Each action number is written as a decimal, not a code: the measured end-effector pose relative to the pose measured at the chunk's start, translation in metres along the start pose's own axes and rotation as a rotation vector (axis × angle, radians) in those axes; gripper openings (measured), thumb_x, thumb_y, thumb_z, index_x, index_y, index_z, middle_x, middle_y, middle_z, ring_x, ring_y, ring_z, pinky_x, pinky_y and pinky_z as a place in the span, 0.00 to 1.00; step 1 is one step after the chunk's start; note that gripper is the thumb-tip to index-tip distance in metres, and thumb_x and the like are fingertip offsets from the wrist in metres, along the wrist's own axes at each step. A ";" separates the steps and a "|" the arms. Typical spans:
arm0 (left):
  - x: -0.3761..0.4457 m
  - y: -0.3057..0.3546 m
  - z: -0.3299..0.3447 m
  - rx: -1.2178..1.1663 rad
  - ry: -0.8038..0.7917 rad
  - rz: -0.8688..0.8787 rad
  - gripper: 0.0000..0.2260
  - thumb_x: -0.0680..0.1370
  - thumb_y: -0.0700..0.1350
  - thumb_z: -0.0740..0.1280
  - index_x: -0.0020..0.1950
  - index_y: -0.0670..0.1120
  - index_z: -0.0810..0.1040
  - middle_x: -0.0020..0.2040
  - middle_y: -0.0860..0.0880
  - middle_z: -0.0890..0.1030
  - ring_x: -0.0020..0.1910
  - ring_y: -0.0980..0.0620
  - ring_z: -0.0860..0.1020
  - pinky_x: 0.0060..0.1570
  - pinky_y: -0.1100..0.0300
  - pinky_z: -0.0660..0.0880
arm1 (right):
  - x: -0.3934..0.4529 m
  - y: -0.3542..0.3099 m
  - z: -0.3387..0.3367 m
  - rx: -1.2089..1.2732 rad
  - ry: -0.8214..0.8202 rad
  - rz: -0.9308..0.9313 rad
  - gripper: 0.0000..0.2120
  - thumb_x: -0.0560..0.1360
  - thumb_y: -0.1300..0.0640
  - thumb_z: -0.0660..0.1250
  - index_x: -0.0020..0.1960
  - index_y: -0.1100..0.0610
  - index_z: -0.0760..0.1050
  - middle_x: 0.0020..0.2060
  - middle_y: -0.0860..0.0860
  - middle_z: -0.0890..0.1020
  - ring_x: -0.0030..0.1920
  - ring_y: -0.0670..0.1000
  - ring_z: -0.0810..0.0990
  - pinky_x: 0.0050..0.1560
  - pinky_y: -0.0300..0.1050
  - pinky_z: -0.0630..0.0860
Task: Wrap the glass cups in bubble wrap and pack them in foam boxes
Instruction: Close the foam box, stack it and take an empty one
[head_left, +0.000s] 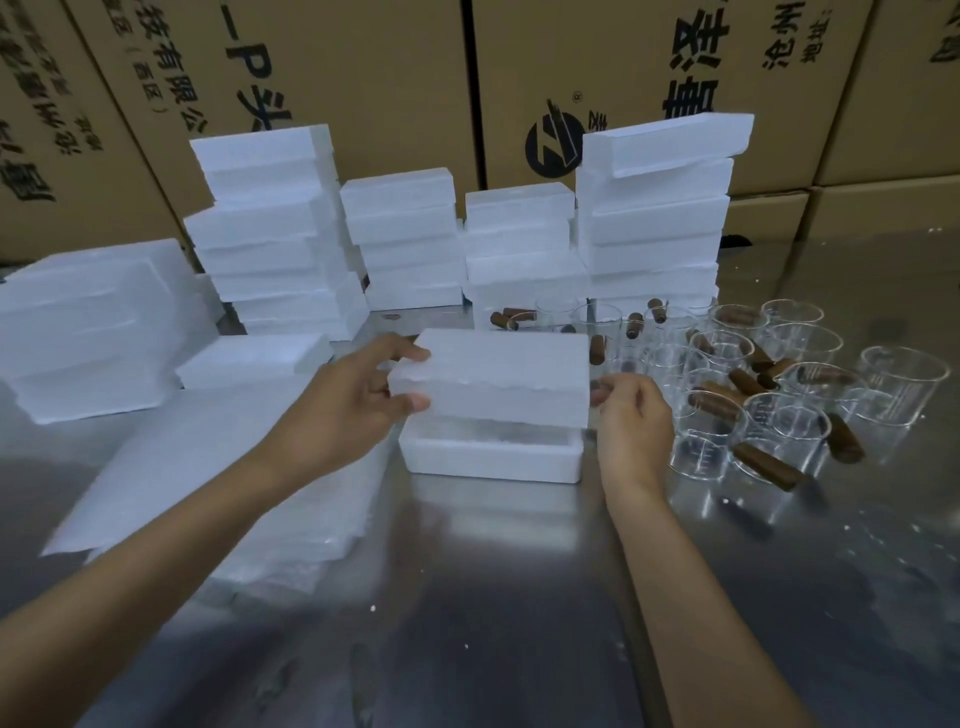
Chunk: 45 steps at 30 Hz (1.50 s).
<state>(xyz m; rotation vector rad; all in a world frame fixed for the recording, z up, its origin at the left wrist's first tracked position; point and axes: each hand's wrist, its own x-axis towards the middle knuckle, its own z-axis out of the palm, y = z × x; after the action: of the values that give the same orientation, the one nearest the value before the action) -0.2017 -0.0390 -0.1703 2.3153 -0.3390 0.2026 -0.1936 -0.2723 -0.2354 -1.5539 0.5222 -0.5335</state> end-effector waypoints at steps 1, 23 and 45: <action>-0.005 -0.001 0.002 0.020 0.008 0.010 0.12 0.78 0.44 0.71 0.58 0.55 0.75 0.25 0.65 0.74 0.26 0.65 0.73 0.31 0.76 0.66 | -0.002 -0.002 -0.002 0.034 -0.004 0.005 0.13 0.80 0.53 0.54 0.49 0.50 0.78 0.48 0.50 0.84 0.52 0.55 0.80 0.56 0.61 0.77; -0.007 -0.020 0.015 0.127 -0.109 -0.088 0.14 0.80 0.48 0.67 0.58 0.64 0.66 0.51 0.37 0.81 0.49 0.43 0.81 0.42 0.65 0.71 | -0.021 -0.010 -0.009 0.098 -0.431 -0.011 0.21 0.76 0.49 0.66 0.66 0.37 0.66 0.64 0.45 0.78 0.52 0.33 0.78 0.46 0.34 0.69; -0.019 0.057 0.040 -1.068 0.233 -0.240 0.41 0.70 0.49 0.79 0.73 0.62 0.56 0.65 0.53 0.76 0.62 0.48 0.80 0.54 0.49 0.81 | -0.047 -0.040 0.007 0.762 -0.418 0.143 0.22 0.79 0.61 0.63 0.72 0.58 0.66 0.59 0.55 0.78 0.53 0.54 0.79 0.43 0.48 0.76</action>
<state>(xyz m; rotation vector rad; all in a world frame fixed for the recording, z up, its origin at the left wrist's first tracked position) -0.2354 -0.1019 -0.1638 1.2413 -0.0148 0.1204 -0.2263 -0.2360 -0.1971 -0.8487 0.0767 -0.2345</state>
